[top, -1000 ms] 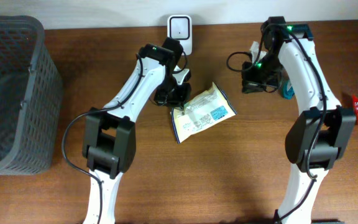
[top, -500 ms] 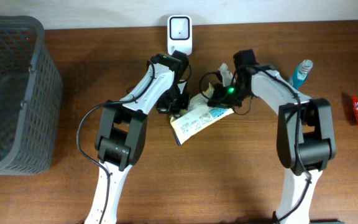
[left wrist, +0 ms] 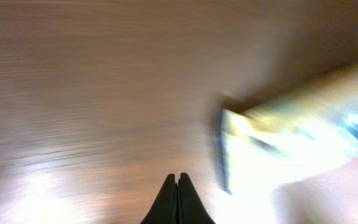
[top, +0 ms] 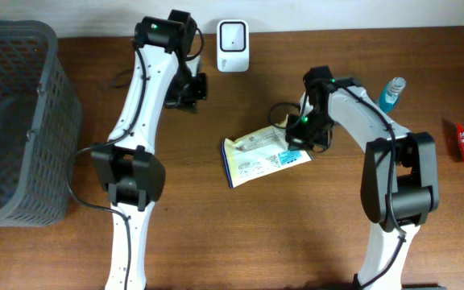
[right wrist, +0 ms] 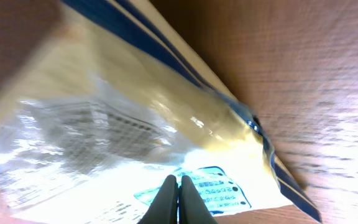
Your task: Scan the item barcode
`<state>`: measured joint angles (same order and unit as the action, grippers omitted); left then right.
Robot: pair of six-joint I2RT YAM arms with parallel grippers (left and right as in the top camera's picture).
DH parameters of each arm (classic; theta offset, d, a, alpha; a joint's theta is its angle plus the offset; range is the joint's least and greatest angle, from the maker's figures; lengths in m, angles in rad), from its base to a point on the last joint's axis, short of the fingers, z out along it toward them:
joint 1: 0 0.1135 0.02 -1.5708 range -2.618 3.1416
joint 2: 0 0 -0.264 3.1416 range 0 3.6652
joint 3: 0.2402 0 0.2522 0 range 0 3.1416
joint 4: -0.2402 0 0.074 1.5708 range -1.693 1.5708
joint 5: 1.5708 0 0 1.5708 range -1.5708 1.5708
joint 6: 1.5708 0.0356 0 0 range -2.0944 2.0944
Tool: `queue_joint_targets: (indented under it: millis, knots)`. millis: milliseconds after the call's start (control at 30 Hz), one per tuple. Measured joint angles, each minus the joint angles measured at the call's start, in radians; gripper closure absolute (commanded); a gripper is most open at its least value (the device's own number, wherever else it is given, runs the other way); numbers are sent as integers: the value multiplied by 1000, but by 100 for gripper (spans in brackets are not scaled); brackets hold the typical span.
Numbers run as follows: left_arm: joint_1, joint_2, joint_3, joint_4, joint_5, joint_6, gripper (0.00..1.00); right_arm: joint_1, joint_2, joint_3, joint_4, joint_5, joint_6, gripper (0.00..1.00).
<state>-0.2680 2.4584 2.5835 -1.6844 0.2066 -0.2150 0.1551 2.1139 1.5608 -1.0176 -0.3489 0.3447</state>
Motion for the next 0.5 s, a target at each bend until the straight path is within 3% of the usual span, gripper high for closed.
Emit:
queue_joint_targets:
  millis: [200,333,500]
  knots:
    - [-121,5,-147,21,237,98,100,-2,0,78,-19,12,4,96]
    - [-208,10,-309,136,282,114,100,-2,0,79,-21,12,12,96]
    - [-195,22,-443,278,257,98,100,-2,0,72,-2,18,7,96]
